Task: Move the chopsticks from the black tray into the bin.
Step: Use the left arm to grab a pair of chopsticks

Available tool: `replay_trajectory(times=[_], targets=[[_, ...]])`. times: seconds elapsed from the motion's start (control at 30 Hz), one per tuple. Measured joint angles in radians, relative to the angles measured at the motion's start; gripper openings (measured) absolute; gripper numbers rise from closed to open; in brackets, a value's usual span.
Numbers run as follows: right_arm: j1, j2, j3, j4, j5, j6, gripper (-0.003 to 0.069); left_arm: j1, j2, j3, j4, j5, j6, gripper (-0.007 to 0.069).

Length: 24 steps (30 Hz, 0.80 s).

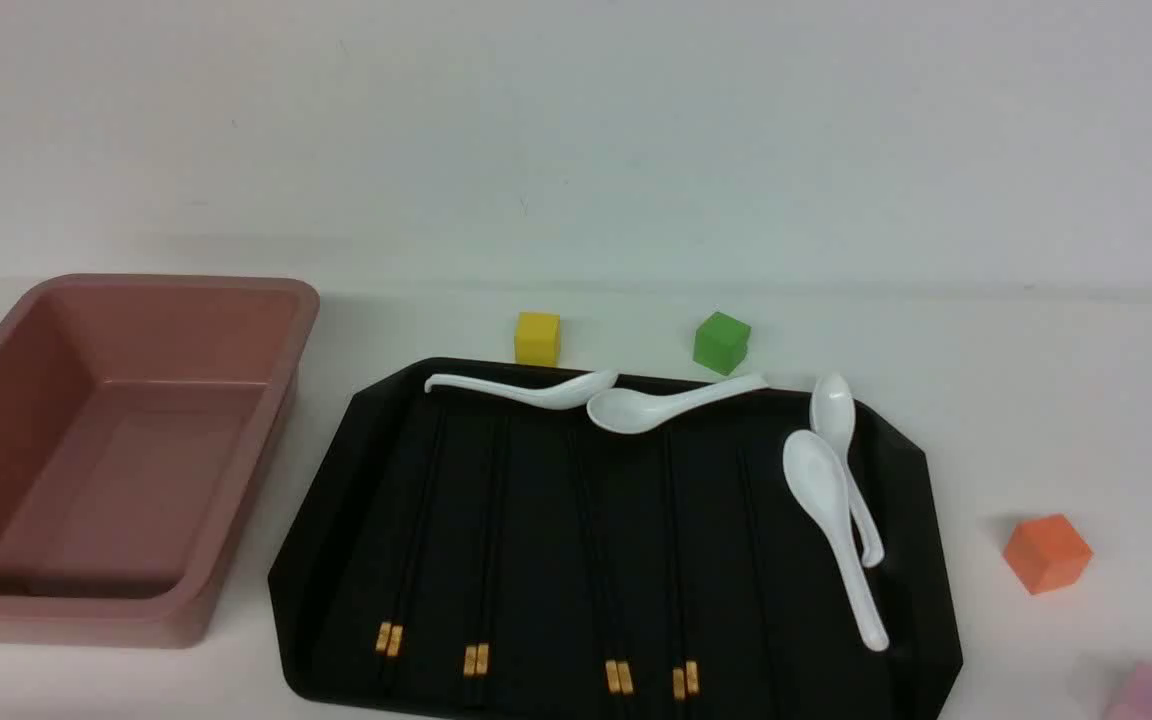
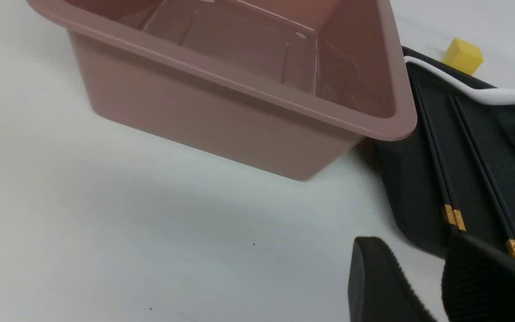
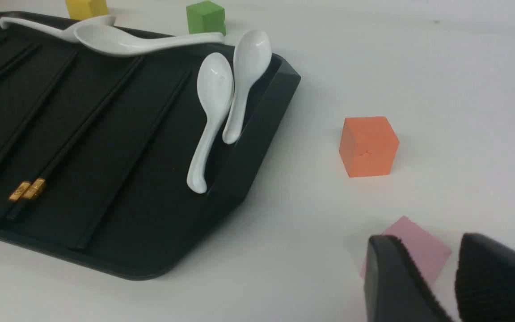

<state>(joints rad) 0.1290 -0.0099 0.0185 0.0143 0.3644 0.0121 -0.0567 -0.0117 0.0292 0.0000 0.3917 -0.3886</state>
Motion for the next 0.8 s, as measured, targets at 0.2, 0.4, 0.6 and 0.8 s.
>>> replay_trajectory(times=[0.2, 0.4, 0.6, 0.8], targets=[[0.000, 0.000, 0.000, 0.000, 0.000, 0.000, 0.0240, 0.000, 0.000, 0.000, 0.000, 0.000, 0.000, 0.0238], [0.000, 0.000, 0.000, 0.000, 0.000, 0.000, 0.0240, 0.000, 0.000, 0.000, 0.000, 0.000, 0.000, 0.0238], [0.000, 0.000, 0.000, 0.000, 0.000, 0.000, 0.0240, 0.000, 0.000, 0.000, 0.030, 0.000, 0.000, 0.0238], [0.000, 0.000, 0.000, 0.000, 0.000, 0.000, 0.0240, 0.000, 0.000, 0.000, 0.042, 0.000, 0.000, 0.0238]])
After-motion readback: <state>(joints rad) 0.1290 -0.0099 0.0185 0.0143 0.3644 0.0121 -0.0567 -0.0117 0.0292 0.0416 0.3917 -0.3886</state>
